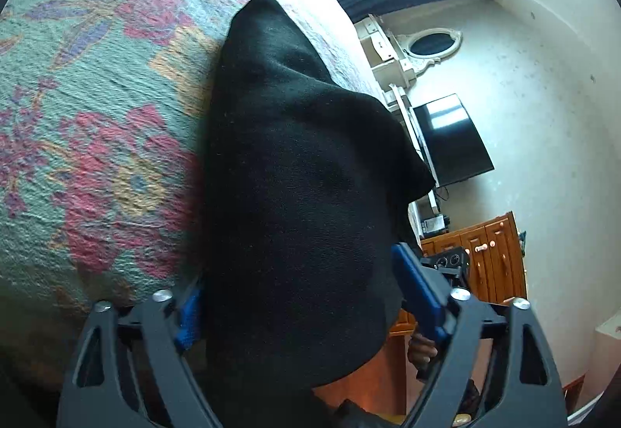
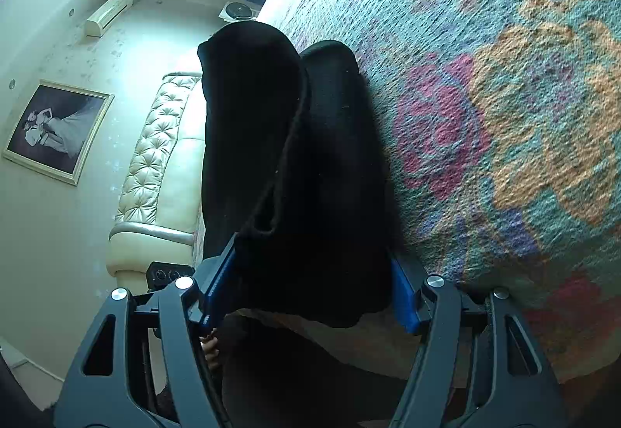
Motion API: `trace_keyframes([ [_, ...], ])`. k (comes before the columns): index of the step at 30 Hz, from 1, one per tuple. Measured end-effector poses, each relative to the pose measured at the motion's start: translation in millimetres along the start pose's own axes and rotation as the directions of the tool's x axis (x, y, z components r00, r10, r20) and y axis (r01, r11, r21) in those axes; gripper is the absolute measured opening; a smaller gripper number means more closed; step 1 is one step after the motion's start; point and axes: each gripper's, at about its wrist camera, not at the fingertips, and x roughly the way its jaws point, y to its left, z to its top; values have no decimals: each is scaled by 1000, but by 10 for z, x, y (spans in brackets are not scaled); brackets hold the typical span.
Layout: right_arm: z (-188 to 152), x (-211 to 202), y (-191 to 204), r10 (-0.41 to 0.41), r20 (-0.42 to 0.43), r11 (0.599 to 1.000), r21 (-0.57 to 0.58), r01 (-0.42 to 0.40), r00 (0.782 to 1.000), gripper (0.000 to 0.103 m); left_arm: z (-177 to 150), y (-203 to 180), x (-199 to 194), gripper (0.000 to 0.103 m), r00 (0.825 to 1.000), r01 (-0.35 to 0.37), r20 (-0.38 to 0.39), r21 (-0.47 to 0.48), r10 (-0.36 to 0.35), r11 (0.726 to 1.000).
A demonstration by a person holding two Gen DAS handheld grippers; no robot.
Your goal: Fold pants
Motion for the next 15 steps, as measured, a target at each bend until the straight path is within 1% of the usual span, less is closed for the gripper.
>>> trace_keyframes([
  [1,-5,1,5,-1,1,1000,-3,1,1000,67,2,24,5,58,999,-32,-9,5,32,999],
  [2,-18,-1,0,-4,2,1000,-6,4,1000,67,6,33,11,55,998,-53,-15,15,53,999],
  [4,-49,17,25,-14,6,1000,-15,14,1000,65,-12,29,0,51,998,-62,-14,32,63,998],
  [7,-104,90,125,-32,16,999,-16,33,999,61,-18,-8,3,46,995,-95,-4,50,96,994],
  [10,-121,105,145,-47,20,999,-16,47,999,57,-23,-82,13,43,990,-138,9,84,137,987],
  [15,-173,145,224,-70,41,997,-28,71,997,52,0,-165,18,40,983,-181,23,109,180,977],
])
